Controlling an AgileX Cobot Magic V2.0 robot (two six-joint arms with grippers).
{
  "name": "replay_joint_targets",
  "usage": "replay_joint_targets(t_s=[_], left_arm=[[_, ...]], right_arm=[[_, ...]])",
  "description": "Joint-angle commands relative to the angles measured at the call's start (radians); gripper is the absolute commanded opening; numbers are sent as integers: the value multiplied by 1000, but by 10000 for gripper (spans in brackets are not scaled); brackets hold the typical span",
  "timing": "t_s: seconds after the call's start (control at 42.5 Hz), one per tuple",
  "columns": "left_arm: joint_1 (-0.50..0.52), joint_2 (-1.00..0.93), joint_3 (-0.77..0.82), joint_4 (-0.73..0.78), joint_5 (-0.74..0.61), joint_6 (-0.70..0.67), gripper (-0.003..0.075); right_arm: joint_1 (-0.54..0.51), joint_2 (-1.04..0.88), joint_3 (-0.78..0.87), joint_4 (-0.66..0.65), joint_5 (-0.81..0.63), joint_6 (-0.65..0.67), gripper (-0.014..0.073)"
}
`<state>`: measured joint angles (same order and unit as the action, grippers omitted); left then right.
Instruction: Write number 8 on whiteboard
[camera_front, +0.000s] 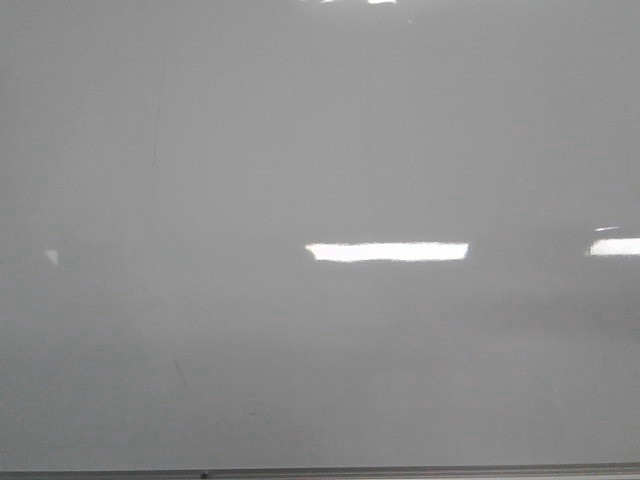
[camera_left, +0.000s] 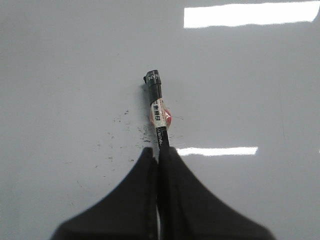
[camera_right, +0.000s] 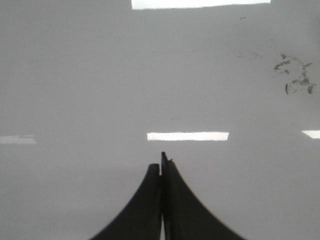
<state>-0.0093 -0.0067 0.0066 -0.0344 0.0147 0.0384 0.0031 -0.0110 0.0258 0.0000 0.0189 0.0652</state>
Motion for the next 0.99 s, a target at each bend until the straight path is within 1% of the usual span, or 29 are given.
replay_joint_targets(t_s=[0.0, 0.612, 0.801, 0.966], left_arm=[[3, -12, 14, -10, -83, -3, -20], [3, -12, 14, -10, -83, -3, -20], [3, -12, 14, -10, -106, -3, -21], [3, -12, 14, -10, -120, -3, -20]], right_arm=[[2, -17, -2, 0, -75, -2, -67], [2, -17, -2, 0, -75, -2, -67], [2, -17, -2, 0, -75, -2, -67], [2, -17, -2, 0, -112, -2, -67]])
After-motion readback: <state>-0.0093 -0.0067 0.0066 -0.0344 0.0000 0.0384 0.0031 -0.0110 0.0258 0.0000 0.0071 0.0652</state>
